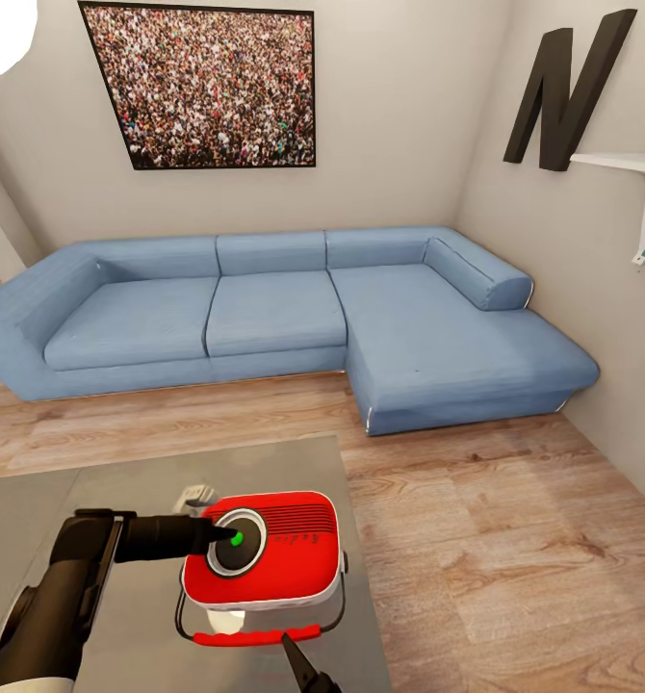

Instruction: Turn on the radio receiver that's on the table in the living room.

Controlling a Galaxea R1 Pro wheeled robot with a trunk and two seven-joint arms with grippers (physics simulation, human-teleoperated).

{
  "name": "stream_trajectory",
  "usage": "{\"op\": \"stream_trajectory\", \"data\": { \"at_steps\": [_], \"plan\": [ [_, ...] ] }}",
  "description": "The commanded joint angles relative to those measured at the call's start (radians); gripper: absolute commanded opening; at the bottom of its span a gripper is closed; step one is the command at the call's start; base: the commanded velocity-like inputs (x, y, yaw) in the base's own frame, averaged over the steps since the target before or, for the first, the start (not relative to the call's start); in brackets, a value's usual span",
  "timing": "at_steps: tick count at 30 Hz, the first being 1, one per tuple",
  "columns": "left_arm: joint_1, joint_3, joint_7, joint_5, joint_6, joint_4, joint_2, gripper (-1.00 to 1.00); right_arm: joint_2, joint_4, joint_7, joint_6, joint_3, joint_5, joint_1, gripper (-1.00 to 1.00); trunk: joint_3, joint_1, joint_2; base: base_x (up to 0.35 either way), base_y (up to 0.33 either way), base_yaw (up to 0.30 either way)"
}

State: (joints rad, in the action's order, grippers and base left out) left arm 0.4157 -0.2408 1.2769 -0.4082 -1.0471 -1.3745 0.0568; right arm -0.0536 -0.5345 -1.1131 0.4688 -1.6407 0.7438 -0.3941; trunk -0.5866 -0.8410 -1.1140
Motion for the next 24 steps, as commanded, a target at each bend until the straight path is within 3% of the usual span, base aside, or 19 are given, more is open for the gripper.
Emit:
{"op": "stream_trajectory", "data": {
  "at_steps": [1, 12, 16, 20, 23, 24],
  "plan": [
    [0.0, 0.0, 0.0, 0.0, 0.0, 0.002, 0.0, -1.0, 0.0, -0.001, -0.001, 0.004, -0.001, 0.003, 0.0, -1.0, 0.0, 0.0, 0.0, 0.0, 0.0, 0.0],
    [0.001, 0.0, -0.002, -0.001, 0.0, 0.022, 0.0, -1.0, 0.001, -0.001, -0.001, 0.004, -0.001, 0.001, 0.0, -1.0, 0.0, 0.0, 0.0, 0.0, 0.0, 0.0],
    [0.001, 0.0, 0.007, 0.017, 0.0, -0.007, 0.001, -1.0, 0.001, -0.001, 0.001, 0.004, -0.001, -0.004, 0.0, -1.0, 0.0, 0.0, 0.0, 0.0, 0.0, 0.0],
    [0.002, -0.002, 0.029, 0.088, 0.0, -0.066, 0.011, -1.0, 0.002, -0.001, 0.002, 0.004, 0.0, -0.007, 0.0, -1.0, 0.0, 0.0, 0.0, 0.0, 0.0, 0.0],
    [0.003, -0.004, 0.056, 0.149, 0.0, -0.091, 0.037, -1.0, 0.003, -0.001, 0.003, 0.002, 0.001, -0.007, 0.0, -1.0, 0.0, 0.0, 0.0, 0.0, 0.0, 0.0],
    [0.006, -0.005, 0.071, 0.19, 0.0, -0.1, 0.059, -1.0, 0.003, -0.001, 0.004, 0.0, 0.002, -0.007, 0.0, -1.0, 0.0, 0.0, 0.0, 0.0, 0.0, 0.0]
  ]
}}
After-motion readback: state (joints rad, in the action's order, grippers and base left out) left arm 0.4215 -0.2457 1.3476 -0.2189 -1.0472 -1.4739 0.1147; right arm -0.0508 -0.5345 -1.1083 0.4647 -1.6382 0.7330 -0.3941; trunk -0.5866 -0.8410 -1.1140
